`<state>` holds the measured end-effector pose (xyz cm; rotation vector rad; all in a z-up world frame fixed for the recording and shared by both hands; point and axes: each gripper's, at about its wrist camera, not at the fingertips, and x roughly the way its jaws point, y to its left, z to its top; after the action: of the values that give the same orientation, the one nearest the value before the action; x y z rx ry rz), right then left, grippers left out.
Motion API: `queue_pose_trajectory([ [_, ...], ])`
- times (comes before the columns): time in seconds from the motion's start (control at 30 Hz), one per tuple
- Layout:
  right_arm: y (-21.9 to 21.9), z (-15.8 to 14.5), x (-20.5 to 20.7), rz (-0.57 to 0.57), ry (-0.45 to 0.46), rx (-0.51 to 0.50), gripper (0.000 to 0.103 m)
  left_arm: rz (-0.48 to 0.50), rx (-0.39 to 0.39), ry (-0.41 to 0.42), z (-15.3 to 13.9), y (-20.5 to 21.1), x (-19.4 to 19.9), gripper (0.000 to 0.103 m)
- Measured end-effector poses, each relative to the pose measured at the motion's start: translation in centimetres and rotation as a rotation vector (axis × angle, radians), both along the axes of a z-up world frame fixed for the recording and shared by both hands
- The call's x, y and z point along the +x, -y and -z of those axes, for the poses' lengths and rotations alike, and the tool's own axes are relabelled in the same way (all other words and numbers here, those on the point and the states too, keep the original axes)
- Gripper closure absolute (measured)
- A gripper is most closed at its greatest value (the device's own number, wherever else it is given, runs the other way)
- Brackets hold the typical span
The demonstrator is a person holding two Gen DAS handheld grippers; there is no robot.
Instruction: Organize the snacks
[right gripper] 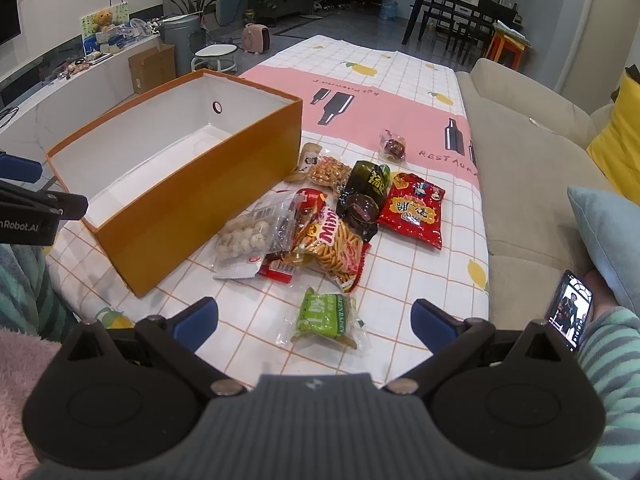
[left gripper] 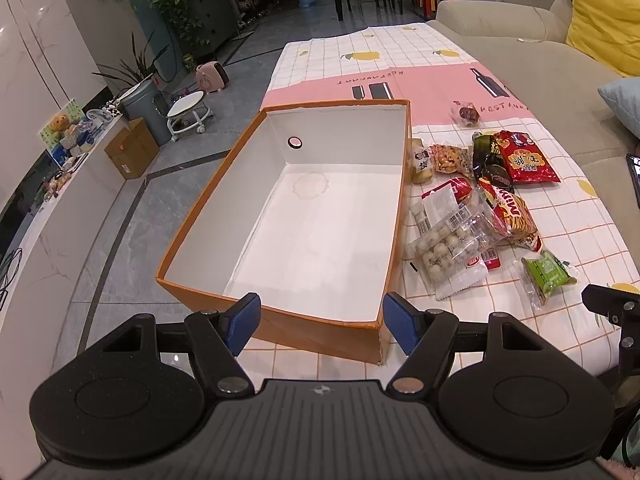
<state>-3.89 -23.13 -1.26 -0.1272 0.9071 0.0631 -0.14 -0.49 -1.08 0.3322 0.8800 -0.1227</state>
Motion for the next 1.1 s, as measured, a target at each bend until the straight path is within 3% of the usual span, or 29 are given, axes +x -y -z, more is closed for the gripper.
queue_pose_trajectory([
  [1.1,0.11,0.2,-0.03,-0.002,-0.008,-0.003,0.004,0.009,0.014,-0.019,0.37,0.25,-0.07,0.021],
])
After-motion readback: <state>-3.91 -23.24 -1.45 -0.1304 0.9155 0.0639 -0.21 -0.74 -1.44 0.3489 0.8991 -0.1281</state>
